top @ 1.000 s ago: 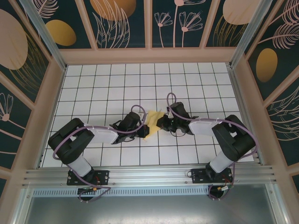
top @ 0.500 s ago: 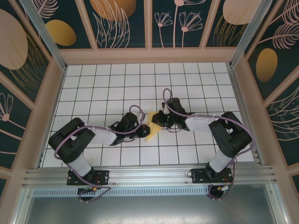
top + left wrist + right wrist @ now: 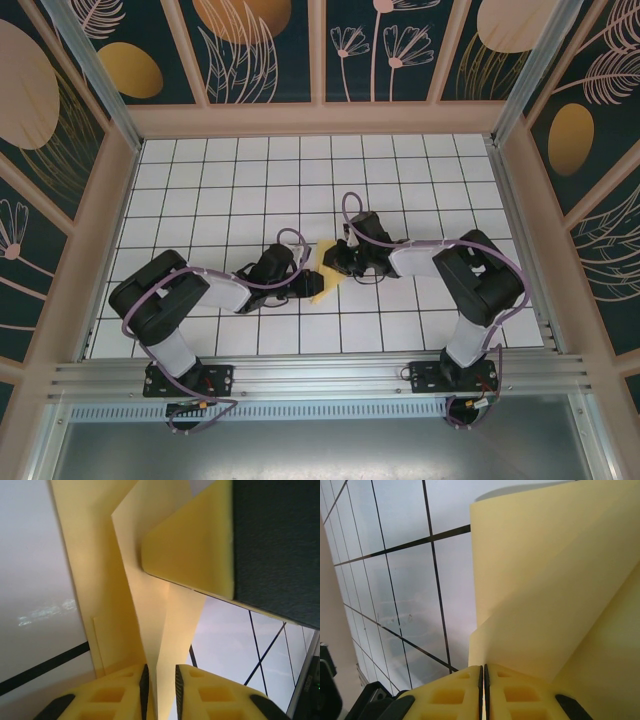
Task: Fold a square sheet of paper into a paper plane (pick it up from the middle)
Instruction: Fourth fold the wing at the center of the table.
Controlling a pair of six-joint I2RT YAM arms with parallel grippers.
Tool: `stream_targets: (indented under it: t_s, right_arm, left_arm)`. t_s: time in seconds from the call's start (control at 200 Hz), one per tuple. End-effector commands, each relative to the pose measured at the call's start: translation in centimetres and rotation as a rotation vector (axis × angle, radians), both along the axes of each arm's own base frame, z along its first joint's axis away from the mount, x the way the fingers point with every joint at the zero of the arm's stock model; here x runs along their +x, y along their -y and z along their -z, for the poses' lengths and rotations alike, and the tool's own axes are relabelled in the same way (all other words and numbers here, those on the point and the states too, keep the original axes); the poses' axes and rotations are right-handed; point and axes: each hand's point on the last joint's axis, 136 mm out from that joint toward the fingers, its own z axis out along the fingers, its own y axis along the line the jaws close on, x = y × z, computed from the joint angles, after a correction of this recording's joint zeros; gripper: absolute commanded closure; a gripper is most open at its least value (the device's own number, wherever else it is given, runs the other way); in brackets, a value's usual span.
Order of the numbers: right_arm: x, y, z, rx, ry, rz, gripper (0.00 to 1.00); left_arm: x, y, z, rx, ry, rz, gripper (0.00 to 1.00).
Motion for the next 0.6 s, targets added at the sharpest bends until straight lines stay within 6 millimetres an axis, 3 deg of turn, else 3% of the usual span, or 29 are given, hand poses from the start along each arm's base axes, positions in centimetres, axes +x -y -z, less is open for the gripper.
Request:
stream_targets:
  t_s: [0.0,0.31,0.595]
  right_arm:
    - [0.61,-0.21,-0.08,-0.010,0.014,0.007,0.87]
    - [0.64,-0.37,-0.21,-0.005,0.016,0.000,0.87]
    - [0.58,-0.40,-0.13,-0.007,0.013,-0.006,0.87]
  left_arm:
    - [-0.18,-0.85,0.27,0.019,0.000,-0.013,0.74]
    - [-0.67,-1.41,0.59,0.036,-0.006,-0.011,0.75]
    - [-0.99,-1.42,0.80,0.028,-0.019,-0.007,0.94]
